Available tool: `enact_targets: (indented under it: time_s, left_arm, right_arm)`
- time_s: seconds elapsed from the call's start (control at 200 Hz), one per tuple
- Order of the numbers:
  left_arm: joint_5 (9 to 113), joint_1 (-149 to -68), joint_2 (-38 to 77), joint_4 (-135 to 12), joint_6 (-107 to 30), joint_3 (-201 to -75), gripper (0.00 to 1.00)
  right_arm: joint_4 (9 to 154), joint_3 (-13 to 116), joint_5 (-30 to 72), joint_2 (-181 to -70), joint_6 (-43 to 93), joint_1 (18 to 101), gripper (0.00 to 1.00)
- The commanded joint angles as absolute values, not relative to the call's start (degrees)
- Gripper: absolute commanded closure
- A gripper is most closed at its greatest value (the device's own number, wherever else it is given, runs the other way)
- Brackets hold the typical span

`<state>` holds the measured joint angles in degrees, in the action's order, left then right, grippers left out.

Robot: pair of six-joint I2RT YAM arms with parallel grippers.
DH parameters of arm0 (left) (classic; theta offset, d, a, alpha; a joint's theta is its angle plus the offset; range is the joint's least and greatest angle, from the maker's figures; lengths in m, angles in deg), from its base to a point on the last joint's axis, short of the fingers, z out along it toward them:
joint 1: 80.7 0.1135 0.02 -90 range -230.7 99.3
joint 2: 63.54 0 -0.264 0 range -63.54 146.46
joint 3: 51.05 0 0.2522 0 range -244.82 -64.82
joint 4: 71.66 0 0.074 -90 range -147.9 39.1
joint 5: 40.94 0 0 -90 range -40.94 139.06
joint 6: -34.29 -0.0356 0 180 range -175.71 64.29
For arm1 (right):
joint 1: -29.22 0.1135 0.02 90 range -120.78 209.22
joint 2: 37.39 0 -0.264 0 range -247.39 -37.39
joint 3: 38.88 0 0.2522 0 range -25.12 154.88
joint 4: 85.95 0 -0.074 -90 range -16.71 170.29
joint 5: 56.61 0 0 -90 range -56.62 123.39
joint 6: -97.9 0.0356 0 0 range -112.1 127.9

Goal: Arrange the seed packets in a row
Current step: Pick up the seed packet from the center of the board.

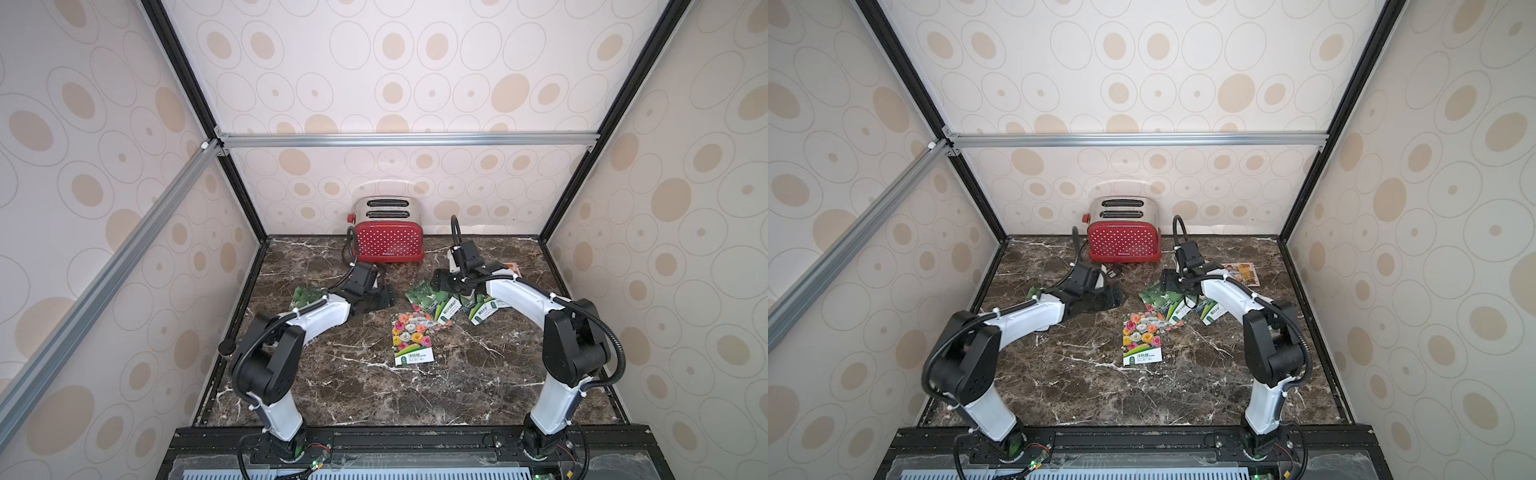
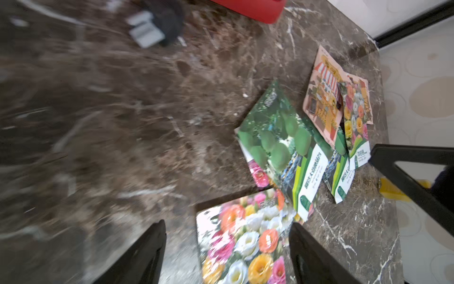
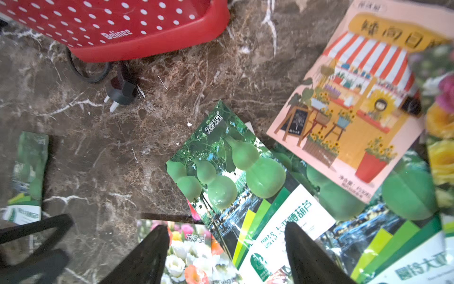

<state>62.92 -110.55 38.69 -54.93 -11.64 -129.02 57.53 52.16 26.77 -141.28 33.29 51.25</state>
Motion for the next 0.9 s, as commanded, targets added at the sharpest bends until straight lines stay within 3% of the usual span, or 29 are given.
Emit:
enact_targets:
  time_s: [0.0,0.215,0.891]
  left_arm:
    - [63.81,-112.87,43.91,-60.72,-6.02,-134.55,0.25]
    - [63.28,-115.31,52.44,-58.58,-3.39,-143.14,0.29]
    - [61.36,-117.89,57.65,-55.41,-2.06,-145.52,0.35]
  right_arm:
    - [58.51,50.33,21.25,-141.13,29.98,49.44,0.31]
    - [59.29,48.7,19.84,-141.81,28.38,46.76,0.38]
    - [63.29,49.03,19.11,-148.18,26.71,43.31,0.44]
